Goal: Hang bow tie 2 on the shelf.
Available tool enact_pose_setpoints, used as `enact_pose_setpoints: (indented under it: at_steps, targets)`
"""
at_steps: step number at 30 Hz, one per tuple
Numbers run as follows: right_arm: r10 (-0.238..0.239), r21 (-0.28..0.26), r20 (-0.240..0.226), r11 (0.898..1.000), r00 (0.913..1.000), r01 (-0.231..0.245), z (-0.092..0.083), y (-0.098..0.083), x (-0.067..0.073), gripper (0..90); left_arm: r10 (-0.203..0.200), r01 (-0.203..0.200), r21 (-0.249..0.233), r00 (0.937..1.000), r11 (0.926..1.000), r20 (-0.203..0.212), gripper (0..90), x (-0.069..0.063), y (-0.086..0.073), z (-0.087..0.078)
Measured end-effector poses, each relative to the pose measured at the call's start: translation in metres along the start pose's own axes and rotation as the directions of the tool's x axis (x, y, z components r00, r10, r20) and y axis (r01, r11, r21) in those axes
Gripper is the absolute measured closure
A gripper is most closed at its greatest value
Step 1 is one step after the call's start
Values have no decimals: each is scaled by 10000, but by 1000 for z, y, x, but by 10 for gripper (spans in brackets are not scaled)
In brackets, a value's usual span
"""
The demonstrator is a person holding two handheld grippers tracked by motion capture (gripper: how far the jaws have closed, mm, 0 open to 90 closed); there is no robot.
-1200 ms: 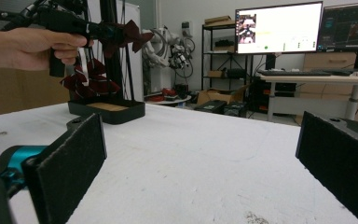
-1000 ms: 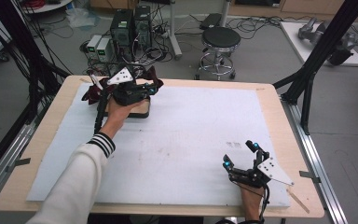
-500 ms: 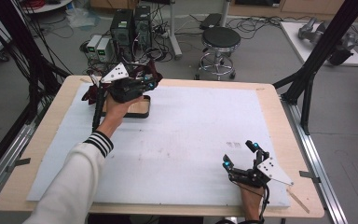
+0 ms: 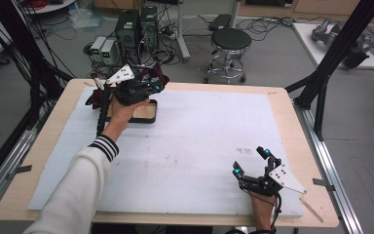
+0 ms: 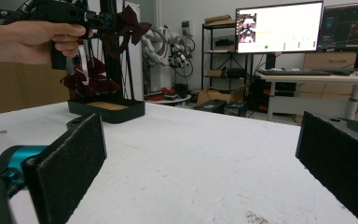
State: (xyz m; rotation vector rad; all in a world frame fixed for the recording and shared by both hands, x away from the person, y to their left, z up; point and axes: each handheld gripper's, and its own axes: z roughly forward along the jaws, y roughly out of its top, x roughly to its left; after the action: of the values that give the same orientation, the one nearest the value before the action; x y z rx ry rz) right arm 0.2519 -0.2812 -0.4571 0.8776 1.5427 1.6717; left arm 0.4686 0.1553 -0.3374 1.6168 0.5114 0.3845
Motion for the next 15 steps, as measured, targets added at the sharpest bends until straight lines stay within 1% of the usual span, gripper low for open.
enact_pose_setpoints:
  at_steps: [3,5,6,7,13,14,15]
  targets:
    - [-35,0,-10,10000,10000,35,0,0,0,8,-66,66,77,10000,9999,19,824,2,-3,0]
    - [-34,0,-12,10000,10000,34,0,0,0,8,-122,122,40,9999,9999,35,823,3,-4,0]
    - [-32,1,-10,10000,10000,32,0,0,0,8,-126,126,47,9999,9999,15,823,4,-5,-1]
    - [-34,0,-11,10000,10000,34,0,0,0,8,-227,227,44,9997,9997,-18,823,4,-7,-1]
    - [-43,5,-4,10000,10000,43,0,0,0,8,-258,259,109,9996,9996,-73,823,6,-12,-3]
    - [-48,-2,-9,10000,10000,48,0,0,0,8,-346,347,52,9993,9994,-112,823,6,-14,-5]
    - [-49,5,-6,10000,10000,49,0,0,0,8,-346,347,52,9993,9994,-112,823,6,-14,-5]
